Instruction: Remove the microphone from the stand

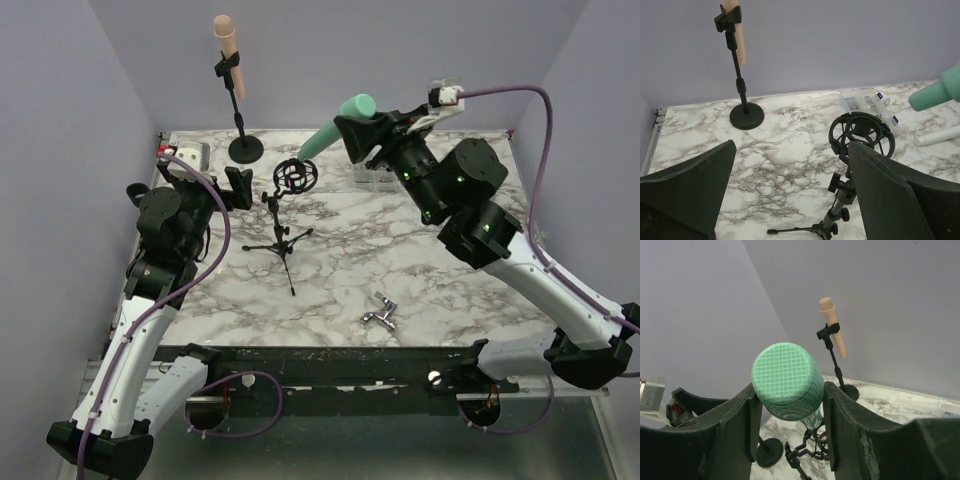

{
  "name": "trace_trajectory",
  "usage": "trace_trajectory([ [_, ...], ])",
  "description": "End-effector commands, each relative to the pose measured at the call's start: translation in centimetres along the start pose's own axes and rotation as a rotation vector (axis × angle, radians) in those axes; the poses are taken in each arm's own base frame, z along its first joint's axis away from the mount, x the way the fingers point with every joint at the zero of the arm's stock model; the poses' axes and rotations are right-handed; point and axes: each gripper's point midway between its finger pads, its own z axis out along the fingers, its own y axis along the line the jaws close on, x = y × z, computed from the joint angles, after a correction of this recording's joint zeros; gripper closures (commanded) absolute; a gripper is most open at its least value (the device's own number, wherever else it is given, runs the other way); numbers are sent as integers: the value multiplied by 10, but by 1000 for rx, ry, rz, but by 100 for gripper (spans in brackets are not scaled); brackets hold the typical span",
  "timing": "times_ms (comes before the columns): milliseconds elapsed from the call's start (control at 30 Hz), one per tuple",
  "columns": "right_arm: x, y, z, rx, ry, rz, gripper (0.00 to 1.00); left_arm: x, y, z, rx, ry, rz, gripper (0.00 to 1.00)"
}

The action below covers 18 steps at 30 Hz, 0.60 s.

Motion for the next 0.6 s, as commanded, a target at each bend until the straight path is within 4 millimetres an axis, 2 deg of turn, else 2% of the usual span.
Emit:
trace_trajectory([
  [0, -35, -17, -18, 73, -187, 72, 99, -5, -2, -1, 11, -14, -2, 2],
  [100, -30, -55, -35, 243, -228, 54, 99, -6, -2, -1, 13, -16, -5, 2],
  [167, -15, -79, -43, 356, -210, 1, 99, -6, -3, -2, 16, -17, -8, 1],
  [233, 7, -101, -52, 458, -166, -73, 99, -7, -4, -2, 19, -19, -11, 1],
  [367, 56, -163, -71, 646, -78, -151, 99, -7, -6, -2, 31, -20, -23, 2],
  [433, 79, -200, -78, 681, -15, -84, 99, -7, -6, -2, 31, -19, -27, 1],
  [500, 89, -240, -89, 728, 17, 17, 99, -6, -6, -1, 30, -16, -28, 1],
  [567, 101, -268, -98, 751, 59, 121, 99, -5, -7, -1, 31, -12, -30, 2],
])
